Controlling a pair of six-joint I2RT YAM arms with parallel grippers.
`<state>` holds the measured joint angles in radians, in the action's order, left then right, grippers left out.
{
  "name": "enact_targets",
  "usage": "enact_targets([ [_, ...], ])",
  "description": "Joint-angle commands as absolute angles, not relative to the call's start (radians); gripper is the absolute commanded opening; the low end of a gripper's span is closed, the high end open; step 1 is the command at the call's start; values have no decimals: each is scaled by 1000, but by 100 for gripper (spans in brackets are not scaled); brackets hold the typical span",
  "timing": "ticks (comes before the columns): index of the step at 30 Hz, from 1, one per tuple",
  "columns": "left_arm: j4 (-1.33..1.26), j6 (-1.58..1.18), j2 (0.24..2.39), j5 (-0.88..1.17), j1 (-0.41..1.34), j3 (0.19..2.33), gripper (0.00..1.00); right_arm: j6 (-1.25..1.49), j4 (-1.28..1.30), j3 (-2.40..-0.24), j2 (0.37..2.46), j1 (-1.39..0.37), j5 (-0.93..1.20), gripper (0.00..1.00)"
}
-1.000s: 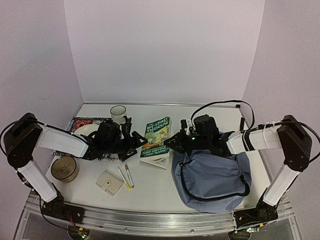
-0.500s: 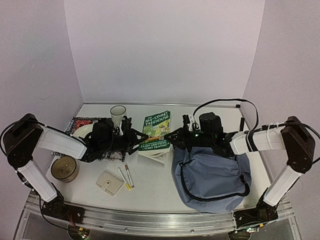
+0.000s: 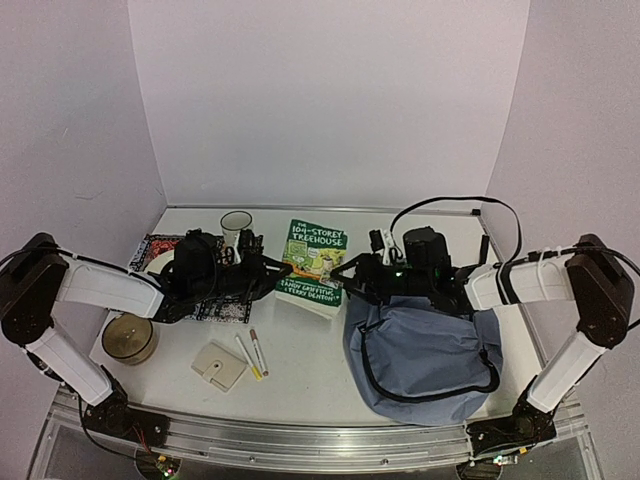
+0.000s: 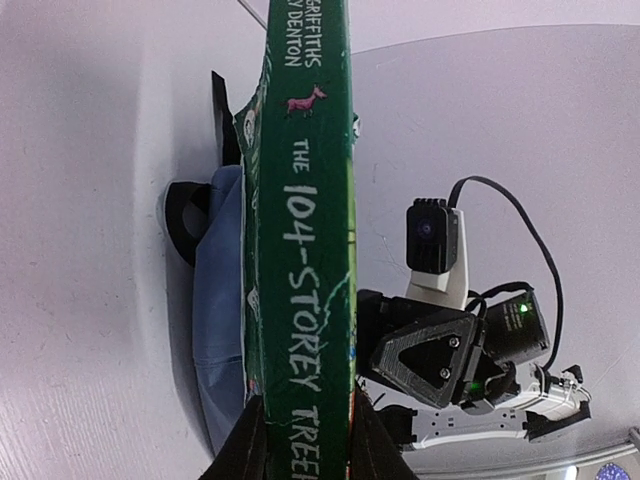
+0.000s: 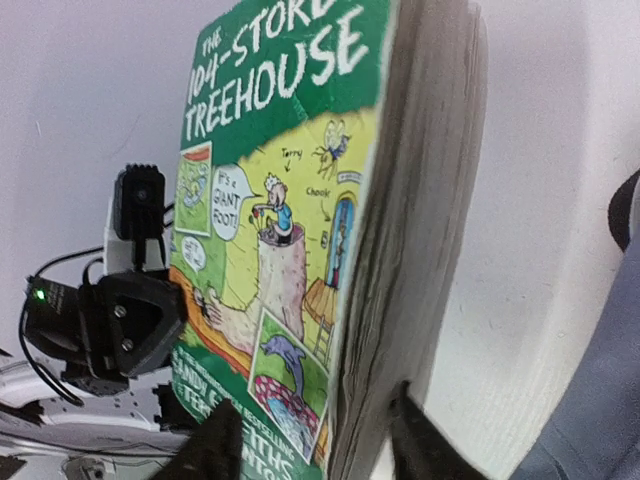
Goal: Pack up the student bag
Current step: Pass from the right arm to the left, then pass from the left arm to the right
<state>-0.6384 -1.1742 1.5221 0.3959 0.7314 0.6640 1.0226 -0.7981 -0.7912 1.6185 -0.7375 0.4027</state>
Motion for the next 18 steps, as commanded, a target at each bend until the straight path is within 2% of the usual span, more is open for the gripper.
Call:
enact_targets([
  [1, -744, -1133, 1459, 504, 725, 708, 0, 898, -773, -802, 1531, -673, 465, 66],
  [6, -745, -1127, 1441, 567, 719, 730, 0, 822, -719, -844, 1505, -629, 513, 87],
  [9, -745, -1133, 1429, 595, 719, 745, 0, 807, -705, -870, 1512, -611, 534, 96],
  [18, -748, -1157, 1390, 627, 719, 783, 0, 816, -744, -925, 1566, -589, 663, 98],
])
